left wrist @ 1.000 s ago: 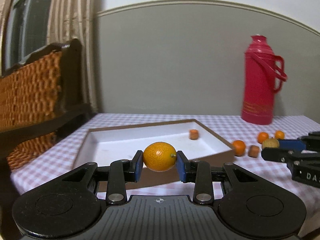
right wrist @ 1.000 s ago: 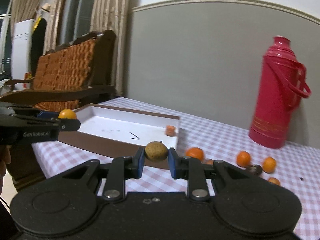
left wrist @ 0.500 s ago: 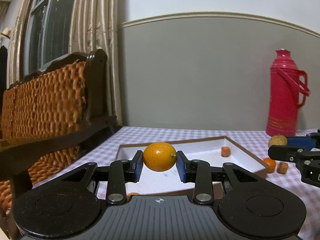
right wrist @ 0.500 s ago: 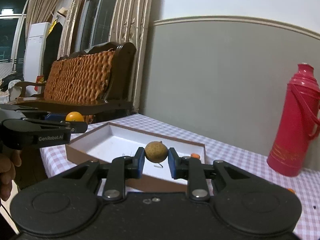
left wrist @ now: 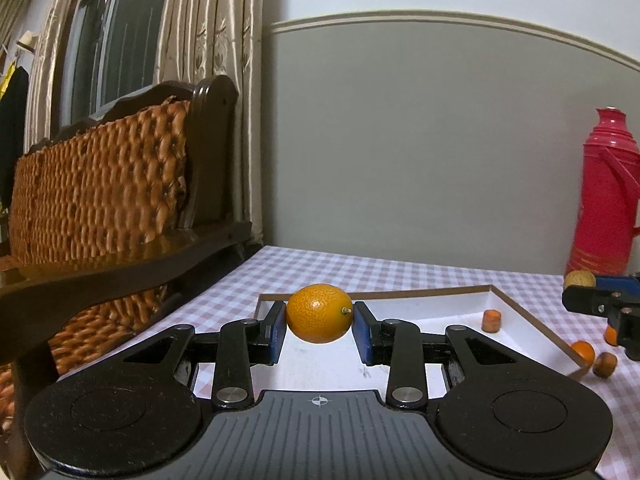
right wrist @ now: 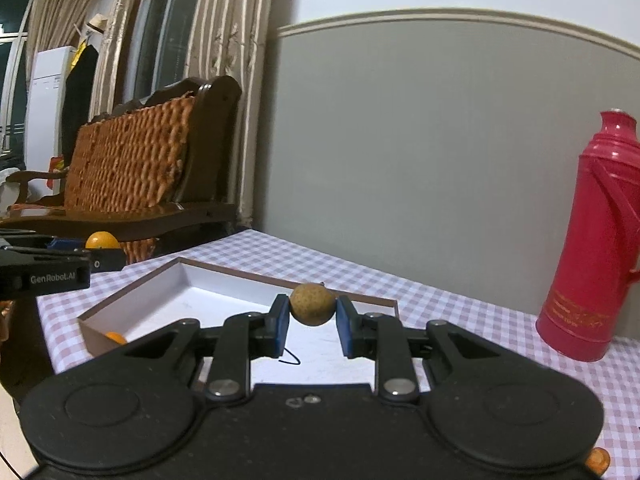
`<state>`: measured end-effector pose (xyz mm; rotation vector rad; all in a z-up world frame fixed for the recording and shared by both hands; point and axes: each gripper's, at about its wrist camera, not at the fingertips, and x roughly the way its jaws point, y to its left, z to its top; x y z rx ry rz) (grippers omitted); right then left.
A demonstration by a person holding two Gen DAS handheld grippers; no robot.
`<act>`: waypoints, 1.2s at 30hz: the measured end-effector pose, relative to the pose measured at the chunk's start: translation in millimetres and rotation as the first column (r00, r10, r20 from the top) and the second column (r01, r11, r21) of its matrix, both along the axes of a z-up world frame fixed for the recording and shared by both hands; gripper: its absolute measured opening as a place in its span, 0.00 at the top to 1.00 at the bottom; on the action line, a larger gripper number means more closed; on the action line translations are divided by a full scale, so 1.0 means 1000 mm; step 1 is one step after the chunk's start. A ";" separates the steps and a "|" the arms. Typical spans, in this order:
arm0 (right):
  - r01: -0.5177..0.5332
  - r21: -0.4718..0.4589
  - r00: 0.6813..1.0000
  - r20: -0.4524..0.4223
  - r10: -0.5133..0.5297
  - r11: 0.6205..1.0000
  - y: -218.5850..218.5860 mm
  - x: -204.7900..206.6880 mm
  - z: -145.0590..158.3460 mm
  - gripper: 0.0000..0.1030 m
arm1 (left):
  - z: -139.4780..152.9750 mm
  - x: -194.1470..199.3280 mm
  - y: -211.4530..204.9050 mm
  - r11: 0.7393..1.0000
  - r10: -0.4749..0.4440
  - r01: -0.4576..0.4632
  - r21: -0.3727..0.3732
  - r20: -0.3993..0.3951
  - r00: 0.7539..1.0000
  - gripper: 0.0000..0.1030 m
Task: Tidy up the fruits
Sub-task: 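Carry both fruits over the white box and open both tools to release them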
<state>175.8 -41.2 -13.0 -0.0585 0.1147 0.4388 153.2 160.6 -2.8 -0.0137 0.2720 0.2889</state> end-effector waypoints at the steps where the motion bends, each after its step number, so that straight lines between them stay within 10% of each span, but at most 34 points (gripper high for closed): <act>1: 0.001 0.001 1.000 -0.004 -0.001 1.000 0.001 0.004 -0.001 0.84 | -0.001 0.003 0.001 1.000 0.000 0.000 0.000 0.000 1.000 0.65; 22: 0.007 0.009 0.991 -0.131 -0.005 1.000 0.012 0.088 -0.009 0.84 | -0.024 0.062 0.026 0.999 0.035 -0.036 -0.003 -0.120 0.992 0.63; 23: 0.000 -0.010 0.990 -0.143 -0.002 1.000 0.014 0.093 -0.009 0.80 | -0.027 0.064 0.027 0.998 0.059 -0.058 0.014 -0.125 0.990 0.30; 24: 0.016 -0.036 0.987 -0.157 -0.021 0.999 0.016 0.098 -0.009 0.53 | -0.028 0.060 0.027 0.997 0.081 -0.080 0.016 -0.104 0.991 0.06; 26: 0.074 -0.023 0.987 -0.139 -0.076 0.997 0.013 0.101 -0.012 0.10 | -0.026 0.051 0.028 0.997 0.079 -0.079 0.004 -0.030 0.996 0.00; 36: 0.031 -0.016 0.988 -0.149 -0.033 0.999 0.015 0.094 -0.018 0.17 | -0.028 0.052 0.027 0.997 0.073 -0.072 0.014 -0.043 0.996 0.00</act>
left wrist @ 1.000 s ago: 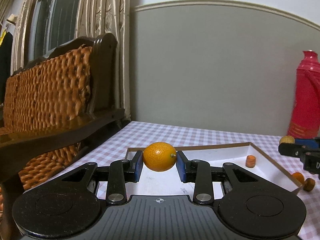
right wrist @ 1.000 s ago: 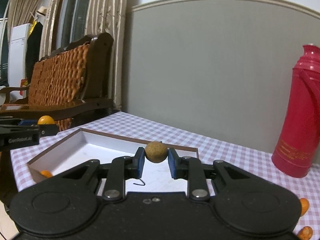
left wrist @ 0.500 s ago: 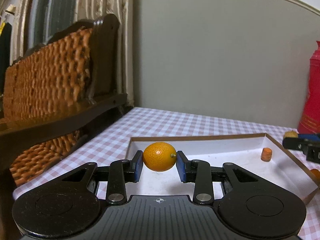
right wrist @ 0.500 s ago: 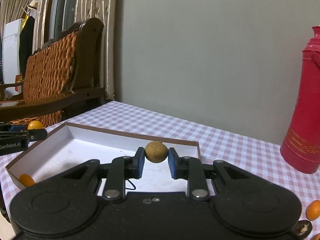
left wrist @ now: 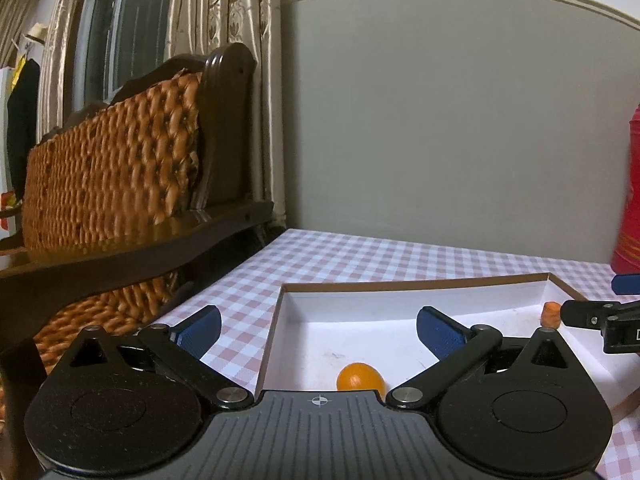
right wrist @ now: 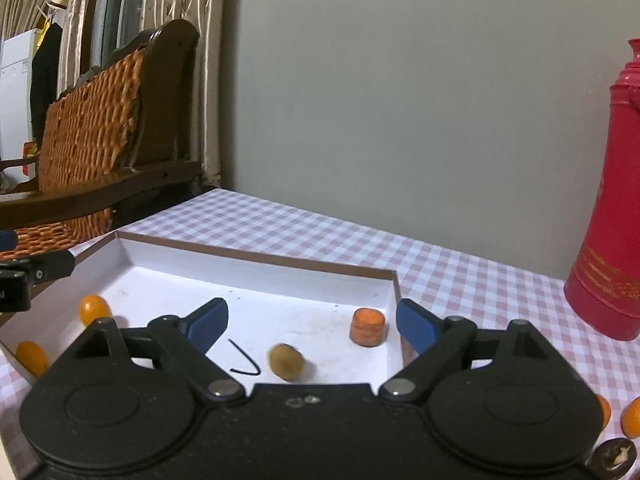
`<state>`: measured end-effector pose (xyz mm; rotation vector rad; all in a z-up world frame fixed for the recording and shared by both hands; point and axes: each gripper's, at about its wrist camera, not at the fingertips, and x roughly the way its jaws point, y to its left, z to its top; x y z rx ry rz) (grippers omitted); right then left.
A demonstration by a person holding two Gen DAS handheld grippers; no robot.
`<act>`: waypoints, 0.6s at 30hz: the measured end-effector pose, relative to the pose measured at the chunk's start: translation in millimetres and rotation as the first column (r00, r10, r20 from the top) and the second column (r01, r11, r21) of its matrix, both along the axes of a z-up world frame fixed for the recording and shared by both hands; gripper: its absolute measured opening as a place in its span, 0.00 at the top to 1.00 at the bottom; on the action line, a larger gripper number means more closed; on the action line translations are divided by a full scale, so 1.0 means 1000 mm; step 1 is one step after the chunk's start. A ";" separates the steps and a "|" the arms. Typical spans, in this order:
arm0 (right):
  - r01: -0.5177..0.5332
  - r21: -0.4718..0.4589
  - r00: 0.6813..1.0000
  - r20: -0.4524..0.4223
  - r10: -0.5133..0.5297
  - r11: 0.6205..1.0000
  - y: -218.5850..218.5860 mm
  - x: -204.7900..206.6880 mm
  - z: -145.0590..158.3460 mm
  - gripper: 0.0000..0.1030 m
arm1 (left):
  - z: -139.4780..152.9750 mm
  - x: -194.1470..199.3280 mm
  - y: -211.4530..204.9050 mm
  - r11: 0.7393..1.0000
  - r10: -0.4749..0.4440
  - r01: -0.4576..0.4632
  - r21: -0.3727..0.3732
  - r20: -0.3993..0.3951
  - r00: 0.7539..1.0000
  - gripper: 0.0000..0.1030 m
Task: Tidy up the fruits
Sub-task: 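Carry both fruits over the white box and open both tools to release them, then withdraw both open tools from the box back toward the remaining fruits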
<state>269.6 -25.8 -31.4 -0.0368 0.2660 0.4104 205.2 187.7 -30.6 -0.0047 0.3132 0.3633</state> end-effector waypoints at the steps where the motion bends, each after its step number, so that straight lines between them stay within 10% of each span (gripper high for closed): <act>1: 0.003 -0.005 1.000 0.002 -0.003 1.000 0.000 0.001 0.000 0.17 | 0.001 -0.004 0.000 1.000 0.003 -0.003 -0.001 0.002 1.000 0.00; 18: 0.082 -0.057 0.994 0.073 -0.078 0.995 -0.012 -0.043 -0.001 0.06 | 0.015 -0.050 -0.031 0.996 0.002 -0.009 0.085 0.079 0.997 0.00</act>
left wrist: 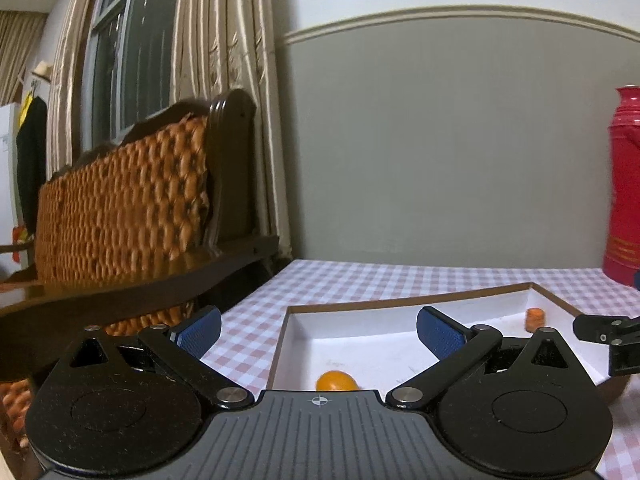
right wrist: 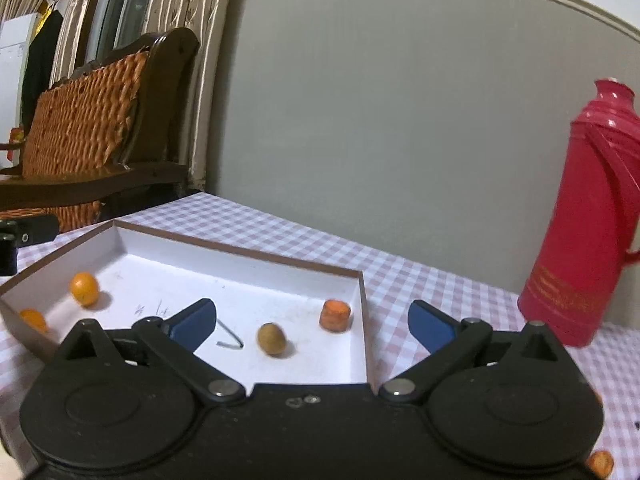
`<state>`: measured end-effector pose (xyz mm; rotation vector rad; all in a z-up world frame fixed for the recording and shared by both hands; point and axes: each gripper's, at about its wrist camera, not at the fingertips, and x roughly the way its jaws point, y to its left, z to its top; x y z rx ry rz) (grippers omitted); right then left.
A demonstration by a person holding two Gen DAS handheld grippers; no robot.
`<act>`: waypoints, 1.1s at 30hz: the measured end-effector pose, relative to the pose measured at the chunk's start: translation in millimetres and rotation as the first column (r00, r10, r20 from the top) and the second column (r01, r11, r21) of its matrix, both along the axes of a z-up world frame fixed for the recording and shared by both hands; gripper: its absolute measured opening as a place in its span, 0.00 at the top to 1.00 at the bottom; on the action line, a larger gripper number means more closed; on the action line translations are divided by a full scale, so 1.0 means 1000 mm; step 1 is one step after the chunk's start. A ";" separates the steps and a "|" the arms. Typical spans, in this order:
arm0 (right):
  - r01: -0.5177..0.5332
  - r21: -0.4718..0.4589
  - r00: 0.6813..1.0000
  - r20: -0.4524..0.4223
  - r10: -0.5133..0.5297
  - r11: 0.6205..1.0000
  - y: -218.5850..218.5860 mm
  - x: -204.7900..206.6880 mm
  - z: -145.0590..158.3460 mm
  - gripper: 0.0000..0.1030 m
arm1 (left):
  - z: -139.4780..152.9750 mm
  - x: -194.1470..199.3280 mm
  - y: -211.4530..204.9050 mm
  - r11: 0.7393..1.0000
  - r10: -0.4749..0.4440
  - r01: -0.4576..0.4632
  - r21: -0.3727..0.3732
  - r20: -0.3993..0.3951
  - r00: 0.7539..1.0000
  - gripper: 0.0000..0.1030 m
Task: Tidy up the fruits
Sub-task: 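Withdraw both open tools from the box back toward the remaining fruits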
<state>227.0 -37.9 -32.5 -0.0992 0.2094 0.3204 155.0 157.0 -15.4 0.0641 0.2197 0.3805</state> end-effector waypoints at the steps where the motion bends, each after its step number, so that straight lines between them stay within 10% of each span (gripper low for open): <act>1: 0.003 -0.004 1.000 -0.011 -0.003 1.000 -0.001 -0.002 0.000 0.06 | -0.001 -0.004 -0.003 1.000 -0.003 0.003 -0.005 -0.001 1.000 0.00; 33: 0.124 0.054 0.992 -0.029 -0.123 0.991 -0.092 -0.135 -0.030 0.12 | 0.007 -0.075 -0.120 0.953 -0.304 0.304 0.011 0.064 0.951 0.00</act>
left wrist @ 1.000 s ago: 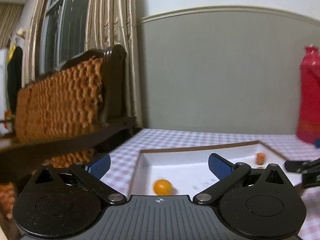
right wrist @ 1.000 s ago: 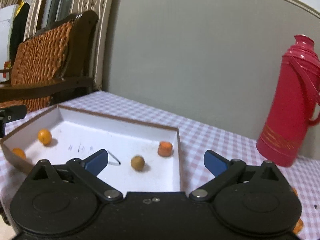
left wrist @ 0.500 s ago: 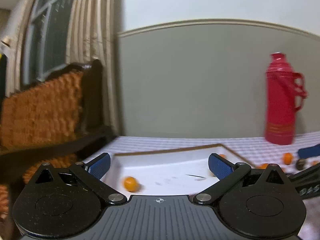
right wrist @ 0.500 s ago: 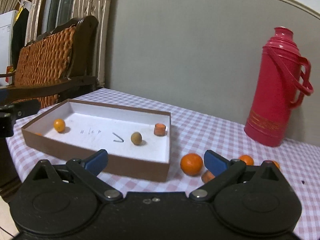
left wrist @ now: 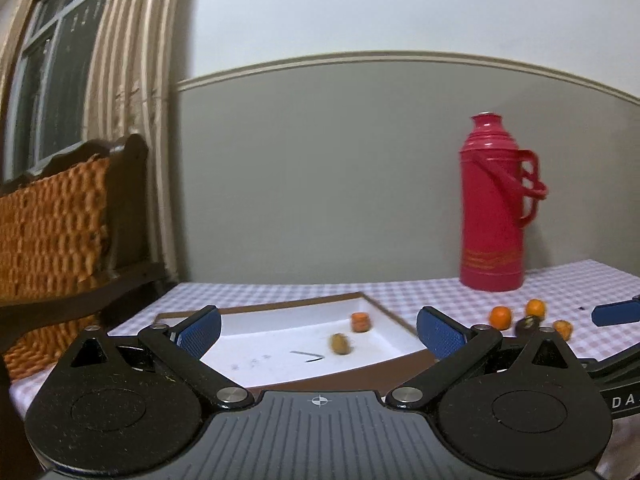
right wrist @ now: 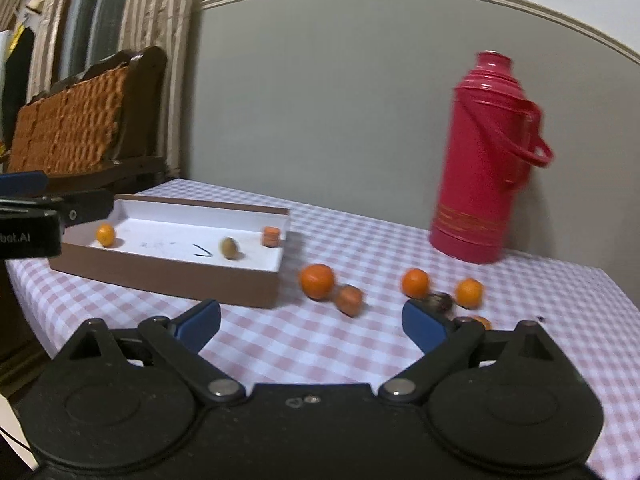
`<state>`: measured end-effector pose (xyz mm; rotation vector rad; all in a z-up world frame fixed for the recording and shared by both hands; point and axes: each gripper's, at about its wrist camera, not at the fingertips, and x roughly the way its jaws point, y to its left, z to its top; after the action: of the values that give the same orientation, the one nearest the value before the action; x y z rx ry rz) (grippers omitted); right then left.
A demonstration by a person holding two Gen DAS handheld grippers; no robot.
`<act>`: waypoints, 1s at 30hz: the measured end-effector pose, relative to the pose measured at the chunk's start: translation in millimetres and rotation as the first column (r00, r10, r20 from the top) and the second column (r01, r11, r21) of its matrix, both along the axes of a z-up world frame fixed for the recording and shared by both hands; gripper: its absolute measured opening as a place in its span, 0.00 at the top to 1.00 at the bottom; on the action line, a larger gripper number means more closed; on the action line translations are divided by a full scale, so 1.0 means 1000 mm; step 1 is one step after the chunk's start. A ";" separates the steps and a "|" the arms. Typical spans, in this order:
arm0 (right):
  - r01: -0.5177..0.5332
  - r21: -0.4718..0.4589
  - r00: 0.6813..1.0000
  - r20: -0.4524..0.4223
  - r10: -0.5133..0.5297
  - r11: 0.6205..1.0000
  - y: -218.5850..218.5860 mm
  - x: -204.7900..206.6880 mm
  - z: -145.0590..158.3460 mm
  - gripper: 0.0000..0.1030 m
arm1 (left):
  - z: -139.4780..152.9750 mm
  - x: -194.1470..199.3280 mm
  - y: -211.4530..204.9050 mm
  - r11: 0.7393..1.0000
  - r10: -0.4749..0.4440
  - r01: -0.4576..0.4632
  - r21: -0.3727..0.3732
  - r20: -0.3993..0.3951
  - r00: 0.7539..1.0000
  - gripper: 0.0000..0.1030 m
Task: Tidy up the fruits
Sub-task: 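Withdraw both open tools from the box back toward the remaining fruits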
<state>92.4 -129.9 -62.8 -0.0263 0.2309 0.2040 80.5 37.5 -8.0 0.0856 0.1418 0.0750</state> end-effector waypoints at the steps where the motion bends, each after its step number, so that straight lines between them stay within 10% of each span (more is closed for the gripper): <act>1: 0.014 0.002 1.000 -0.002 -0.014 1.000 -0.006 -0.003 -0.002 0.12 | -0.001 0.001 -0.004 1.000 -0.009 0.009 0.004 -0.001 1.000 0.00; 30: 0.199 0.045 0.980 -0.026 -0.198 0.979 -0.110 -0.011 -0.031 0.26 | -0.032 0.052 -0.119 0.973 -0.210 0.223 0.066 -0.170 0.963 0.00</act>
<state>81.7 -240.1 -94.1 0.0457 0.2489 0.0107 132.9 -81.8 -39.8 0.1912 0.2912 -0.1456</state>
